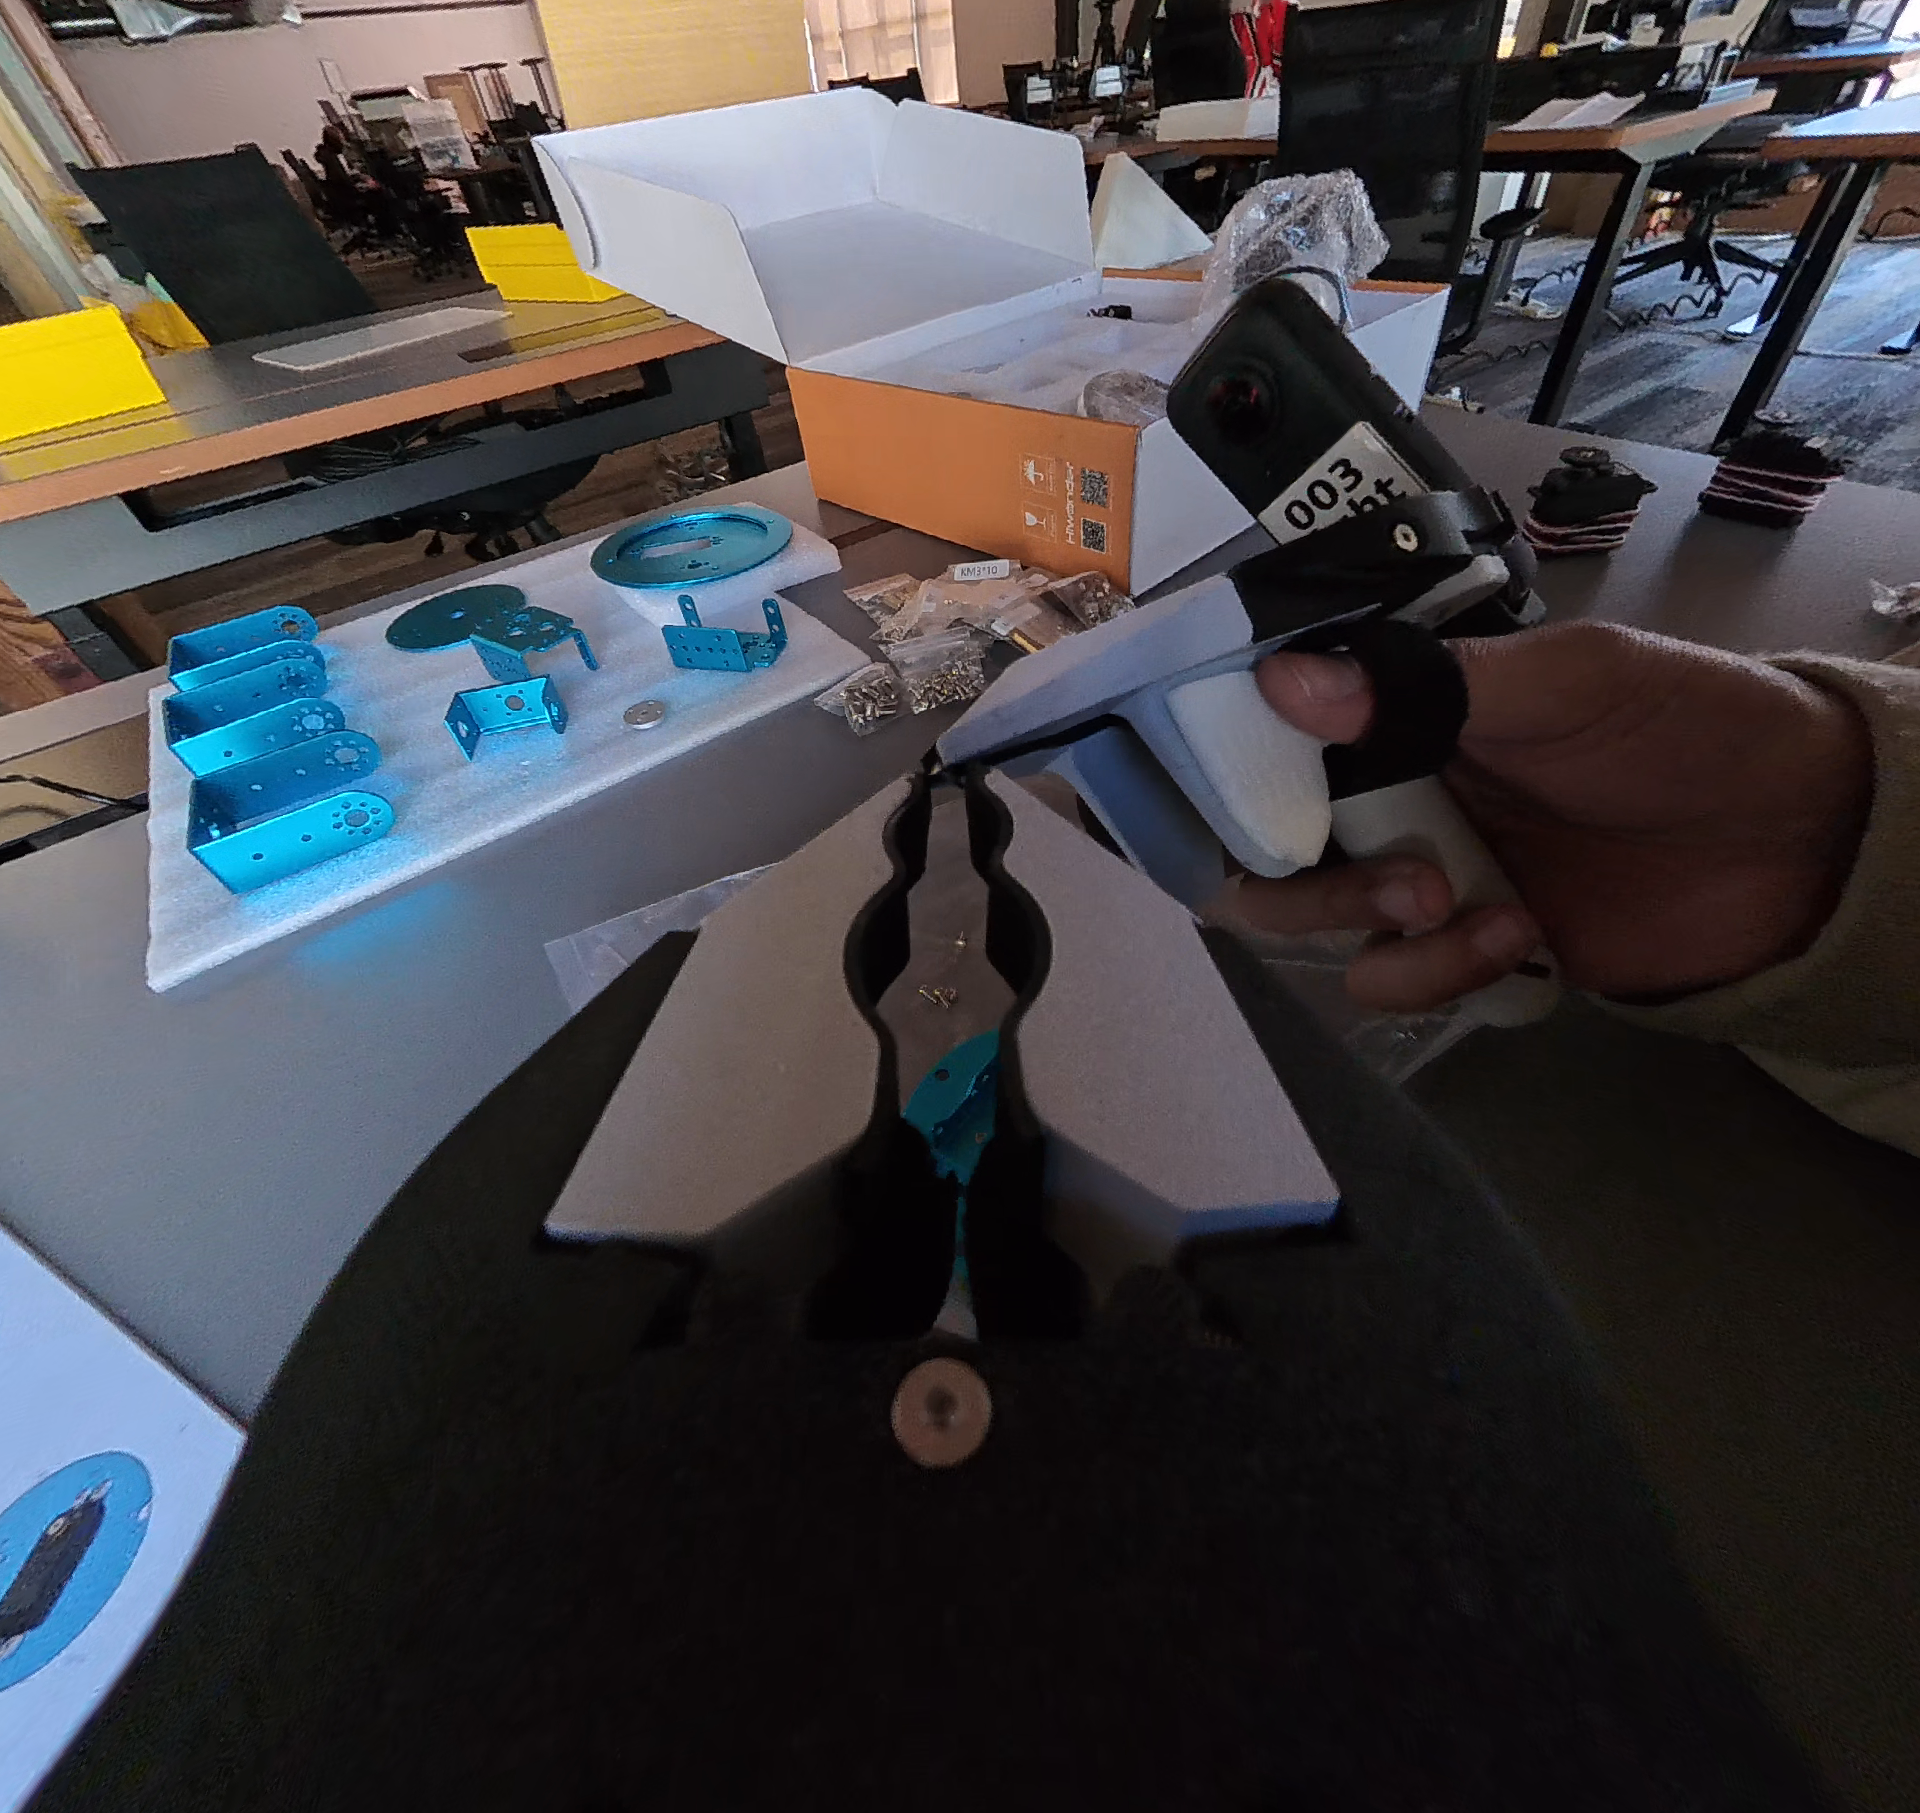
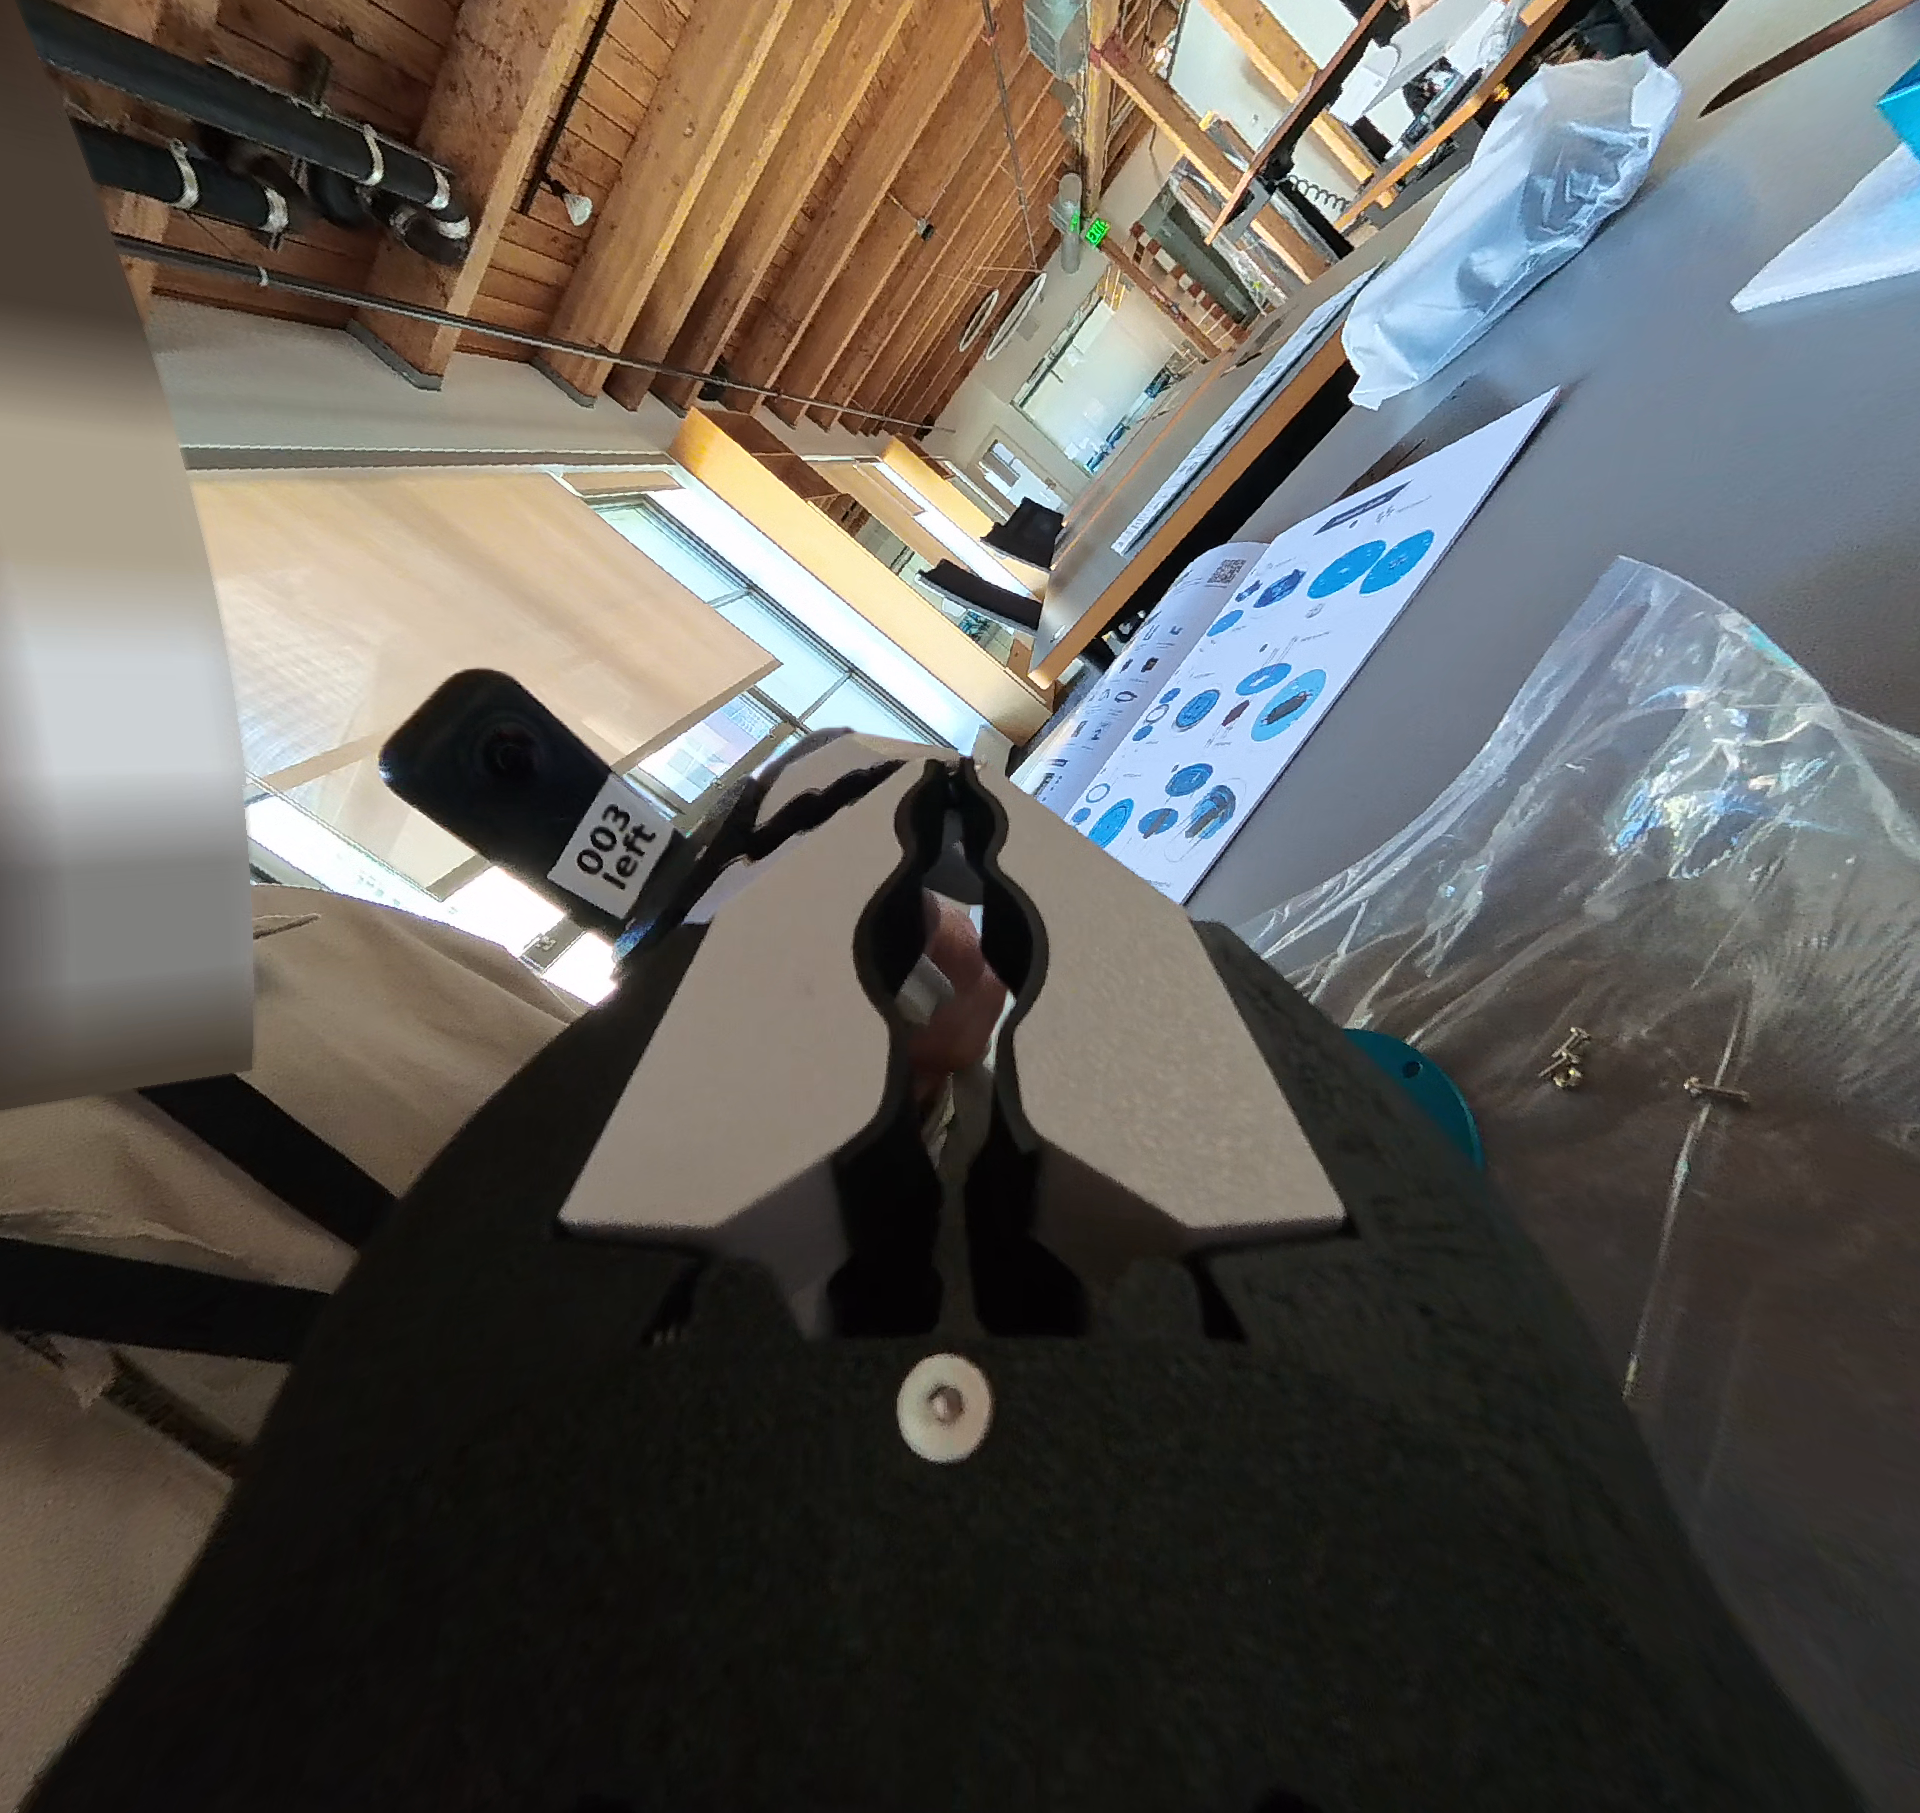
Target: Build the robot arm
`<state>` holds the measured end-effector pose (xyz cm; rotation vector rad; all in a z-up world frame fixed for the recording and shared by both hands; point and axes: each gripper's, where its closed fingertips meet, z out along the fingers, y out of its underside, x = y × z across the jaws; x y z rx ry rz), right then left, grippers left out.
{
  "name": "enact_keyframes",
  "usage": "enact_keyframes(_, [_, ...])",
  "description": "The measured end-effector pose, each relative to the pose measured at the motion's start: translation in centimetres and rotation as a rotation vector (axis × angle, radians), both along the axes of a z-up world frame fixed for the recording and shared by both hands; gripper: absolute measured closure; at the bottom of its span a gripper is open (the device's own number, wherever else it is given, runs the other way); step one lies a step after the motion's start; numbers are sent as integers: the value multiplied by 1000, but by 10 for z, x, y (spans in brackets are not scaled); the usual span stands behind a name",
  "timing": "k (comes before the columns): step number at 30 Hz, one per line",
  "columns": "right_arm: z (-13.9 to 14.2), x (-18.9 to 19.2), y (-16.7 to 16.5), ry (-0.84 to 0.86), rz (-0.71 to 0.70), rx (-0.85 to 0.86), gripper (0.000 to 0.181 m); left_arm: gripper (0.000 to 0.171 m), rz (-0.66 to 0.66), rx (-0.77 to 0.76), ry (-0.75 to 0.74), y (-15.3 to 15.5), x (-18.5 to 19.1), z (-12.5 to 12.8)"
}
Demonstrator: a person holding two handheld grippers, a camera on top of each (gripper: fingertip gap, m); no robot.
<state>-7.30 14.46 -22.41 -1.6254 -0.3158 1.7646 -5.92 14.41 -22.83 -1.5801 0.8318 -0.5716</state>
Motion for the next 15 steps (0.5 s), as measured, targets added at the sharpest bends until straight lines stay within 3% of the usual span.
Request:
enact_keyframes(3, [-1, 1, -2, 28, 28, -23, 180, 167, -39, 9, 14, -2, 1, -1])
enact_keyframes(7, [0, -1, -9, 61, 113, -63, 180, 170, -108, 182, 174, -8, -2, -1])
enact_keyframes(15, [-12, -5, -16, -115, 159, -2, 179, 171, -274, 381, 476, -16, -7, -15])
